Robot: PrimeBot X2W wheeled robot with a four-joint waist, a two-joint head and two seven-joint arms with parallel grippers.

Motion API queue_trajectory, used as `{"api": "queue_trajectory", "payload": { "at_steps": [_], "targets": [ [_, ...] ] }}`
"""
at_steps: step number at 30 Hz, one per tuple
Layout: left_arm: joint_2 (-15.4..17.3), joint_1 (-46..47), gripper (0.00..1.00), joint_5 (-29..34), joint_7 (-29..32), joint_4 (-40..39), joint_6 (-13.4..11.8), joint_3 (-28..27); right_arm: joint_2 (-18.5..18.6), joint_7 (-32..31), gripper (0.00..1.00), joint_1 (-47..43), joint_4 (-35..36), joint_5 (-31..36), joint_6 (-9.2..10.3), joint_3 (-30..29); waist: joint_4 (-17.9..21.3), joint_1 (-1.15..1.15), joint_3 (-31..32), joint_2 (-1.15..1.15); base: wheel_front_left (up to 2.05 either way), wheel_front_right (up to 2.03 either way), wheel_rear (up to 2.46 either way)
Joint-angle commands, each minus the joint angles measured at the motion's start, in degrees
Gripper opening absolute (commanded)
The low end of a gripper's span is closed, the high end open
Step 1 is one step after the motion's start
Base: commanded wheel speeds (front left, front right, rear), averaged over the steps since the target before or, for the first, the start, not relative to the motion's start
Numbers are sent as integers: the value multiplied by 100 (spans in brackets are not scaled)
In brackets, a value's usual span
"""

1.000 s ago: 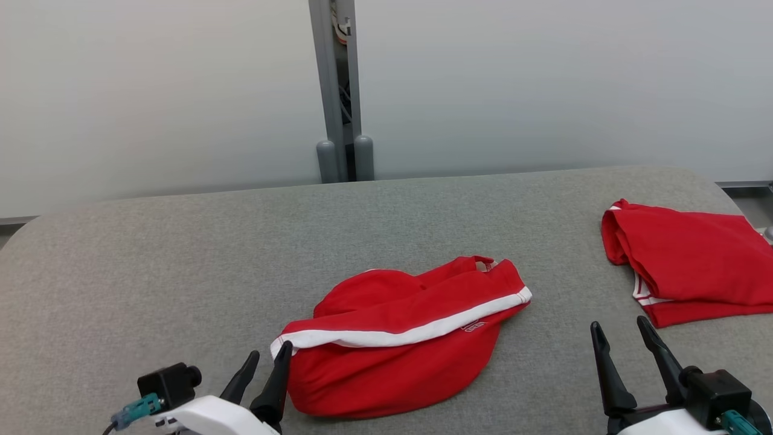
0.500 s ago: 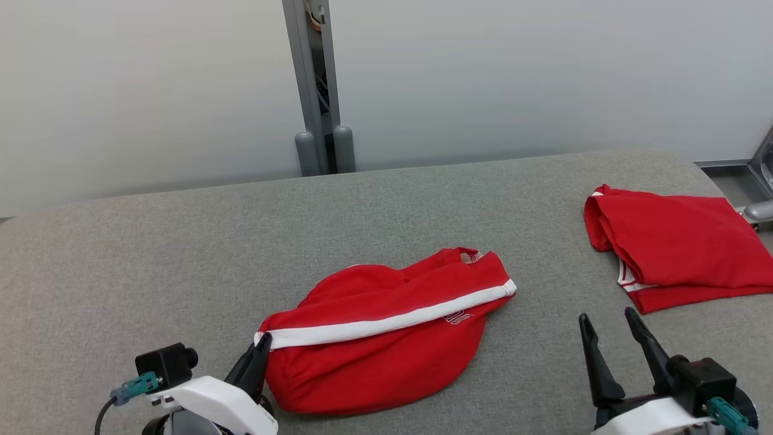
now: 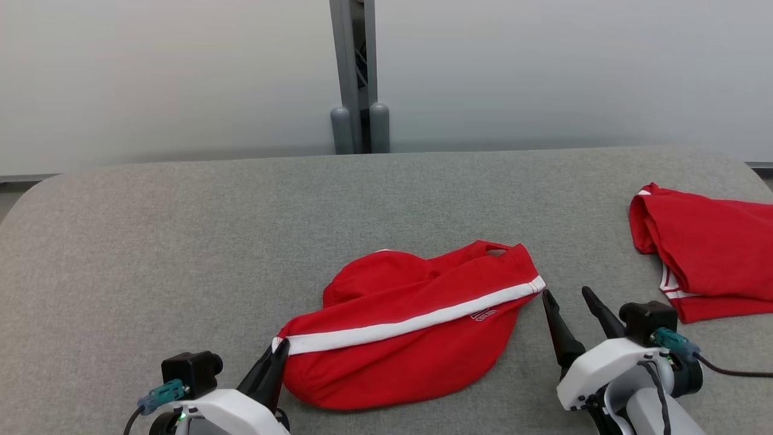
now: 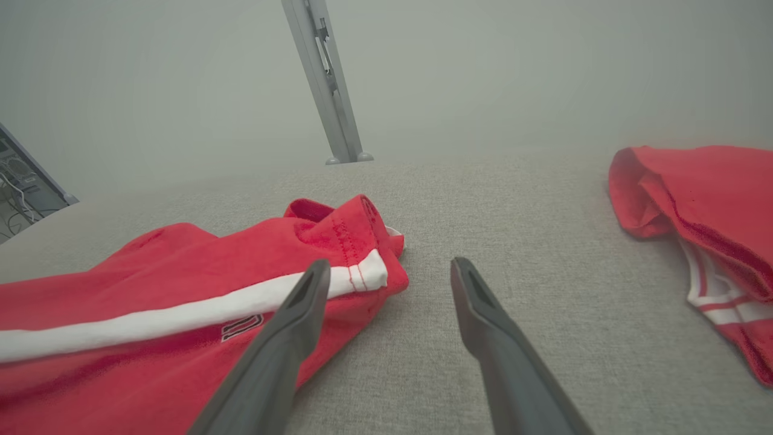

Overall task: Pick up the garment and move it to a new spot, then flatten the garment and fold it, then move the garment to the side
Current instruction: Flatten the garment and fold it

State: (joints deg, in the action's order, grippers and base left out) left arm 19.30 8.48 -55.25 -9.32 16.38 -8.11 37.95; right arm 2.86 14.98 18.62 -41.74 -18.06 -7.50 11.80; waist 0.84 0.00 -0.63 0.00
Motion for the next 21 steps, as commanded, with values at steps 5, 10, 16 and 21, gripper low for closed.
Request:
{"api": "queue_trajectory", "payload": {
  "at_steps": [5, 10, 16, 21],
  "targets": [
    [21, 184, 0, 92, -1, -32, 48, 17, 33, 24, 100, 447, -620, -164, 2, 150, -189, 0, -155, 0, 0, 0, 0],
    [2, 271, 0, 100, -38, -13, 63, 19, 34, 24, 100, 696, -884, -233, 2, 286, -212, 0, -187, 0, 0, 0, 0],
    [-7, 231, 0, 76, -50, 18, 79, 39, 27, 24, 100, 756, -1010, -338, 2, 486, -150, 0, -128, 0, 0, 0, 0],
    [9, 228, 0, 57, -26, 16, 90, 54, 25, 25, 40, 836, -1276, -448, 2, 664, -167, 0, -92, 0, 0, 0, 0]
  ]
}}
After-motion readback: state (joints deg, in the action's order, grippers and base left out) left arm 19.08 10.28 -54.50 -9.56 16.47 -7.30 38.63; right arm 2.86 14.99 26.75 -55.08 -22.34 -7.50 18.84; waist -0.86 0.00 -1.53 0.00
